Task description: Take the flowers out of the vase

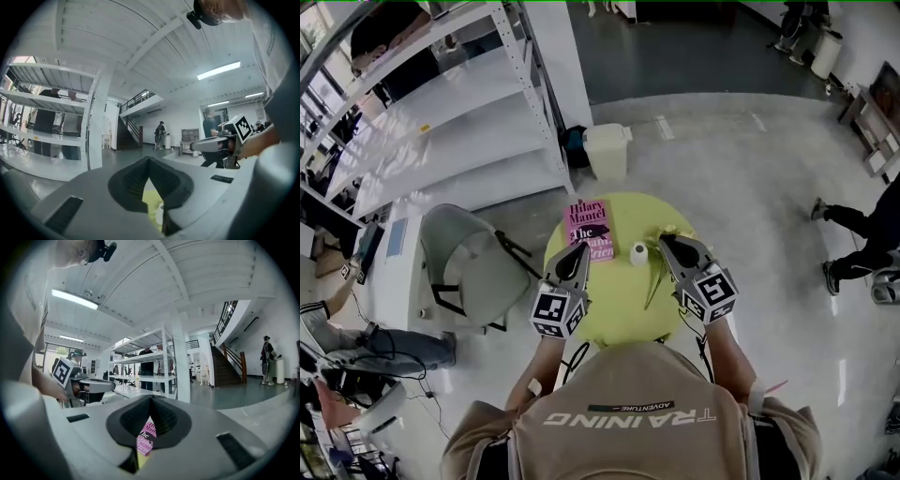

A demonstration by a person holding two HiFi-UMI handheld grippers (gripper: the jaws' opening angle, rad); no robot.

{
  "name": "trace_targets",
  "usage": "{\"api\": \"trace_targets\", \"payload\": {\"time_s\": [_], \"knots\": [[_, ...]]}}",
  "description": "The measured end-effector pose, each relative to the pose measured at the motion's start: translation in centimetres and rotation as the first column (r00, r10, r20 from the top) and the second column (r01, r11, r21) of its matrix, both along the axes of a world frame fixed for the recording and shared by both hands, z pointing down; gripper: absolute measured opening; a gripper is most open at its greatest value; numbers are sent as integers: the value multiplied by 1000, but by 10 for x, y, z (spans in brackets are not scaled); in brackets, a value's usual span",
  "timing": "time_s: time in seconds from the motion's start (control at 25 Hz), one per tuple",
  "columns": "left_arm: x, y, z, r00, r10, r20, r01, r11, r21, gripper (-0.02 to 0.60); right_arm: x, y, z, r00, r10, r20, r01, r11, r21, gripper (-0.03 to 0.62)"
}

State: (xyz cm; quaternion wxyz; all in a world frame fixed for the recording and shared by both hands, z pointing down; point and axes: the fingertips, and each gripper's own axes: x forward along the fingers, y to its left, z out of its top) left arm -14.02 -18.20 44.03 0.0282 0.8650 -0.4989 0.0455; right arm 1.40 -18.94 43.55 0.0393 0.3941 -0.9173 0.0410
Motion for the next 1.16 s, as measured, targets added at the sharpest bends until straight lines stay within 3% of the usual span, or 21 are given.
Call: {"api": "trace_targets", "payload": {"time_s": [0.2, 1.16], "knots": [[5, -6, -2, 1000, 13, -9, -13, 1000, -10, 2, 7, -5, -3, 999, 39, -18, -39, 999, 4, -2], [3, 2, 10, 999, 22, -38, -23, 1000, -16, 2, 2, 0, 11, 999, 44, -25, -44, 999, -9, -2]]}}
